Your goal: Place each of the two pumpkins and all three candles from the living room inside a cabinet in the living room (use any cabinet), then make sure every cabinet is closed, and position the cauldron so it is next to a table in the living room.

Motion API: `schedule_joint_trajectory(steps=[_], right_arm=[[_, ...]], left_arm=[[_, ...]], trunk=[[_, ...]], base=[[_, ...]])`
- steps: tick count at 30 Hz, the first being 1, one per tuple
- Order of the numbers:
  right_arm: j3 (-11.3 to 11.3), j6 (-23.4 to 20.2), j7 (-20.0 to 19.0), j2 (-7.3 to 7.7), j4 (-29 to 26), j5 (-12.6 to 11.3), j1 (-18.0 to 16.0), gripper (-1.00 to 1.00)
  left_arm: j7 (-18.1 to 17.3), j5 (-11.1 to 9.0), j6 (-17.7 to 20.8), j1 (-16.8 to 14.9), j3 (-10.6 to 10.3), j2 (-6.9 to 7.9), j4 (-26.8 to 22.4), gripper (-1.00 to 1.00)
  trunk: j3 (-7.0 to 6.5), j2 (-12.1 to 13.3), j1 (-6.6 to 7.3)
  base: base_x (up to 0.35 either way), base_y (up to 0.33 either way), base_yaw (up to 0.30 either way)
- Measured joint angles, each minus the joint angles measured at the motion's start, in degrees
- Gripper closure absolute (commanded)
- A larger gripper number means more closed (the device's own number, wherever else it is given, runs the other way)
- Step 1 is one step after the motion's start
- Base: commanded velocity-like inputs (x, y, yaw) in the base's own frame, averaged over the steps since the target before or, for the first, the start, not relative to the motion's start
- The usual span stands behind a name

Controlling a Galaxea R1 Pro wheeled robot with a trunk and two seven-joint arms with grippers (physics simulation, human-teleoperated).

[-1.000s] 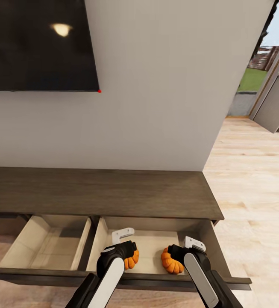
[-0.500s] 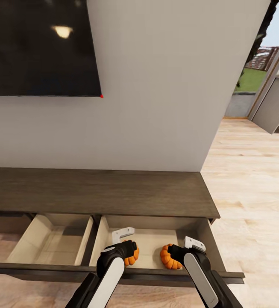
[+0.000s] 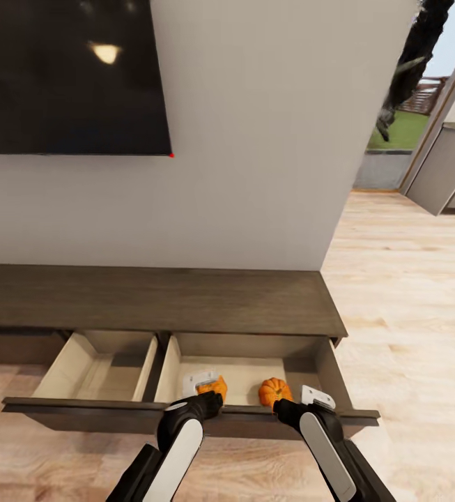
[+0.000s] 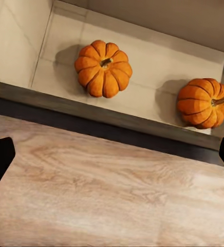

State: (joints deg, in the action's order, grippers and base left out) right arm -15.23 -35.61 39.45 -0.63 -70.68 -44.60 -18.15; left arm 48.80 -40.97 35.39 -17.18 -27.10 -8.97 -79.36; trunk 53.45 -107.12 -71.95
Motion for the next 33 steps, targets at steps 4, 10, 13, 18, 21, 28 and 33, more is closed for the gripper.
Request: schedule_joint_trajectory(steps=[4,10,13,18,21,28,33], right_arm=[[0.00,-0.01,0.00,0.00,0.00,0.00,0.00,-1.00],[0.01,-0.06,0.00,0.00,0.00,0.00,0.00,-1.00],[0.00,-0.06,0.00,0.00,0.00,0.00,0.00,-1.00],[0.00,-0.06,0.00,0.00,0.00,-0.01,0.00,-1.00],[0.00,-0.08,0.00,0.00,0.00,0.00,0.00,-1.00],[0.00,-0.01,-0.14,0.00,0.03,0.06,0.00,-1.00],[-0.05,-0.01,-0.21,0.00,0.38,0.08,0.00,-1.00]], left_arm=[[0.00,-0.05,0.00,0.00,0.00,0.00,-0.02,-1.00],[0.00,-0.04,0.00,0.00,-0.01,0.00,-0.03,-1.00],[0.00,-0.01,0.00,0.00,0.00,0.00,-0.05,-1.00],[0.00,0.01,0.00,0.00,0.00,0.00,-0.13,-1.00],[0.00,0.01,0.00,0.00,0.00,0.00,-0.54,-1.00],[0.00,0.03,-0.06,0.00,-0.08,0.00,-0.81,-1.00],[0.00,0.40,-0.09,0.00,-0.52,0.06,-0.79,-1.00]], trunk=[[0.00,0.00,0.00],[0.35,-0.79,-0.43],[0.89,-1.99,-1.08],[1.79,-4.00,-2.16],[2.33,-5.20,-2.81],[3.58,-8.01,-4.35],[4.48,-10.02,-5.45]], base=[[-0.345,0.000,0.000],[-0.333,0.000,0.000],[-0.265,0.000,0.000],[-0.071,0.000,0.000],[-0.011,0.000,0.000],[-0.001,0.000,0.000],[0.000,0.000,0.000]])
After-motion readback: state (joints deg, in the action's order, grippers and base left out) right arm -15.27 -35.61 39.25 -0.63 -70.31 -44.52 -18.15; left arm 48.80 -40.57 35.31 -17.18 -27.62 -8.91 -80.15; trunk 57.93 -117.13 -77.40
